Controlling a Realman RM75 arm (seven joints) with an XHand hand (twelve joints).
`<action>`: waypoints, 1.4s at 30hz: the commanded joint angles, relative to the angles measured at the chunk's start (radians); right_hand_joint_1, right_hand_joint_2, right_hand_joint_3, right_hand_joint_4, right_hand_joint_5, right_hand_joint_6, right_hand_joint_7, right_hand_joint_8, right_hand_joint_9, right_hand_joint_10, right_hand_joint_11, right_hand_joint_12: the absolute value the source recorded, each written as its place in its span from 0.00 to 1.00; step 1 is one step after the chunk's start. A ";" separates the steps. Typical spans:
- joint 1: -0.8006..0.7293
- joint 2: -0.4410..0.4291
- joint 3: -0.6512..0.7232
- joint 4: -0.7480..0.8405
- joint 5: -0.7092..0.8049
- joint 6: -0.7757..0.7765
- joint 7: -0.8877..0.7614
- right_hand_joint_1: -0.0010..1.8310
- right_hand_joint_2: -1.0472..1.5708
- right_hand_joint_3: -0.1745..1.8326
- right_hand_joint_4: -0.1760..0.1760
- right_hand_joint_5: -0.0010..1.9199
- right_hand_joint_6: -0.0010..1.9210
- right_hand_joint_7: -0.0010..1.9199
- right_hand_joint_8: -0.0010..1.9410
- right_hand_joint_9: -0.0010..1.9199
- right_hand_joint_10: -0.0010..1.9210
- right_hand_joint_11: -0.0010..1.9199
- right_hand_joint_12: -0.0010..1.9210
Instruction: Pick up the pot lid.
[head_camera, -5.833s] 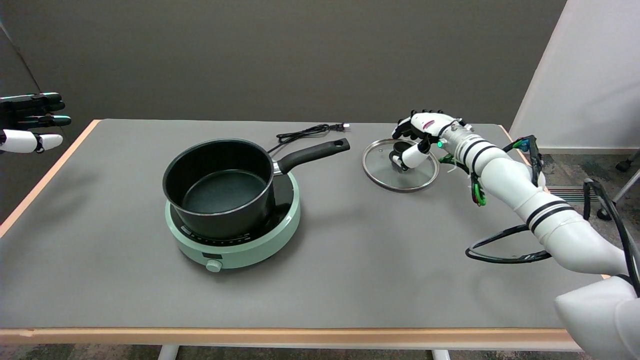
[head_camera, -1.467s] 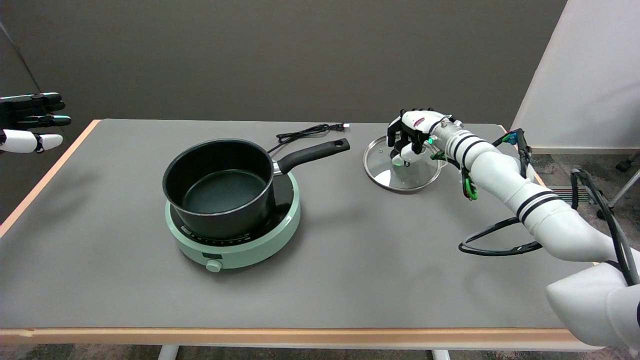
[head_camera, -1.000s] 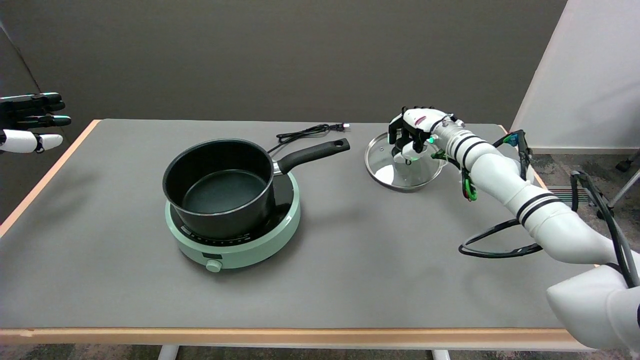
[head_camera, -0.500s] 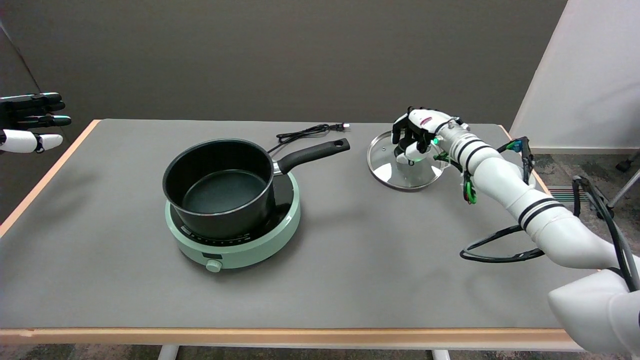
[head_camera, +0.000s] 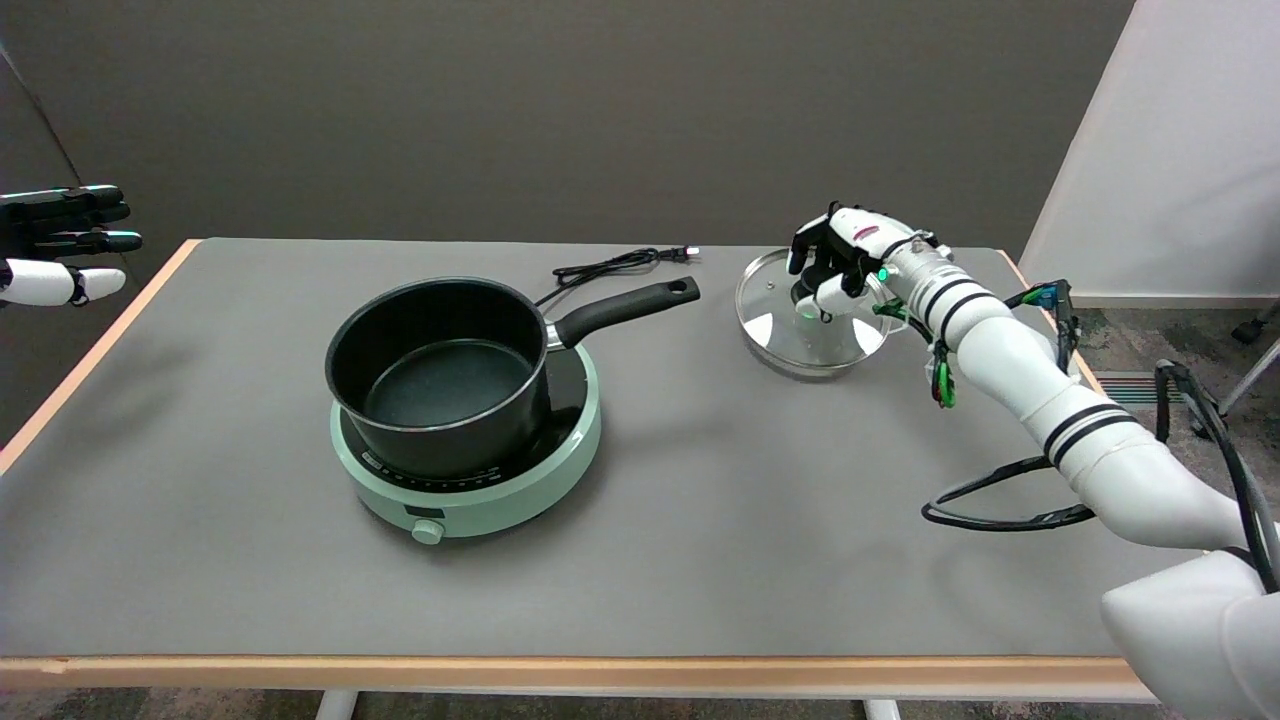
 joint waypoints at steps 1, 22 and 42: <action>-0.026 0.002 0.044 0.084 0.028 0.015 0.065 0.75 0.73 0.35 1.00 0.40 0.52 0.49 0.61 0.48 0.72 0.45 0.93; -0.015 -0.016 0.069 0.284 0.023 0.052 0.148 0.75 0.73 0.35 1.00 0.39 0.55 0.49 0.62 0.48 0.75 0.44 0.91; 0.010 -0.070 0.062 0.421 0.017 0.067 0.142 0.75 0.71 0.43 1.00 0.35 0.67 0.48 0.66 0.46 0.78 0.43 0.94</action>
